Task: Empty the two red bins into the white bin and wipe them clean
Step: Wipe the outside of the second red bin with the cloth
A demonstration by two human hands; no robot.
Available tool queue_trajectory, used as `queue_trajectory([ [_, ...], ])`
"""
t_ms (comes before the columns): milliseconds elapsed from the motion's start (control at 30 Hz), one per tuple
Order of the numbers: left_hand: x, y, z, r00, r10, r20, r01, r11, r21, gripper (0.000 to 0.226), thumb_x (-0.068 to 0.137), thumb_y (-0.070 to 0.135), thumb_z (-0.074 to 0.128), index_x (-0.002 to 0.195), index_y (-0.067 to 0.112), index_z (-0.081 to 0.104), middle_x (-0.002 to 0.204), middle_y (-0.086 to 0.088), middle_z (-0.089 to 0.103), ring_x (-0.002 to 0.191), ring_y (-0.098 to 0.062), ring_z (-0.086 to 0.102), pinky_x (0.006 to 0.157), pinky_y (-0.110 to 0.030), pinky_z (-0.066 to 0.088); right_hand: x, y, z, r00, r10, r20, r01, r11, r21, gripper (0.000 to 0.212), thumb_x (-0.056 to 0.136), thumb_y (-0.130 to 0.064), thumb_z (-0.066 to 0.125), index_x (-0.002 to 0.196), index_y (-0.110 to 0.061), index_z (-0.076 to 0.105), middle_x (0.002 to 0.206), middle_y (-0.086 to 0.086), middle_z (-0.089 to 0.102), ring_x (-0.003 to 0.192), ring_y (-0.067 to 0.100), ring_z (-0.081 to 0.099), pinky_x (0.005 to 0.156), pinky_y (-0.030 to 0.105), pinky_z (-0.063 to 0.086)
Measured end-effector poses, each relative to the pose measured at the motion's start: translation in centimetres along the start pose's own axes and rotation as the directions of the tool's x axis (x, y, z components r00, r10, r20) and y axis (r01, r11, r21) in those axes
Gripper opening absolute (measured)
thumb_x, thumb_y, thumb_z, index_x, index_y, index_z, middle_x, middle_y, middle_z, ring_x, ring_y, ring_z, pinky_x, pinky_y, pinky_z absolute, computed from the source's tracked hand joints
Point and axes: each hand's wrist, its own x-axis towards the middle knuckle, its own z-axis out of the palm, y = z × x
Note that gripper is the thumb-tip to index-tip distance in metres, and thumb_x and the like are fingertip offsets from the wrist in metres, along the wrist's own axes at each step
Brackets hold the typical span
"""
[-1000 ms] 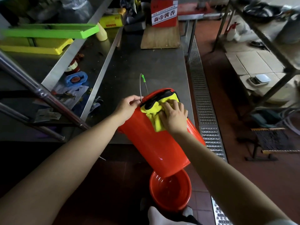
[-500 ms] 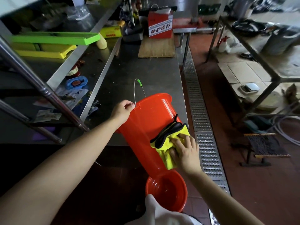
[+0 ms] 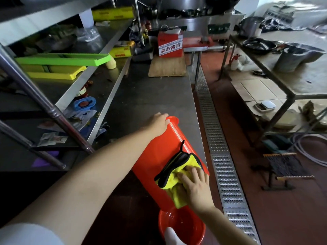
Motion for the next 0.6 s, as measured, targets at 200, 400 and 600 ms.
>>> queue_trajectory([
  [200,2.0,-0.1,1.5,0.993,-0.107,-0.042,0.108,0.994,0.015,0.037,0.101,0.038,0.046,0.110,0.010,0.068,0.110,-0.020,0.067,0.104,-0.040,0.062,0.090,-0.045,0.052,0.7,-0.5,0.3,1.000,0.030,0.010,-0.030,0.999,0.028,0.039,0.088,-0.049,0.059,0.127,-0.045,0.054,0.128,-0.003,0.049,0.115,0.027,0.047,0.085,0.044,0.040],
  [400,2.1,-0.3,1.4,0.996,0.063,-0.060,-0.075,0.967,-0.244,0.030,0.099,0.036,0.050,0.109,0.018,0.071,0.108,-0.007,0.072,0.102,-0.030,0.065,0.089,-0.041,0.052,5.9,-0.2,-1.1,0.984,0.177,-0.022,-0.176,0.984,0.040,0.037,0.086,-0.049,0.057,0.123,-0.041,0.061,0.126,-0.004,0.052,0.116,0.026,0.047,0.088,0.044,0.042],
  [600,1.6,-0.4,2.5,0.993,0.021,-0.116,-0.079,0.850,-0.521,0.034,0.100,0.030,0.053,0.125,0.012,0.066,0.125,-0.007,0.067,0.118,-0.023,0.061,0.101,-0.040,0.047,10.9,1.8,-2.2,0.973,0.207,-0.103,-0.209,0.978,-0.011,0.034,0.085,-0.047,0.060,0.115,-0.032,0.066,0.122,0.002,0.056,0.114,0.032,0.049,0.086,0.046,0.043],
])
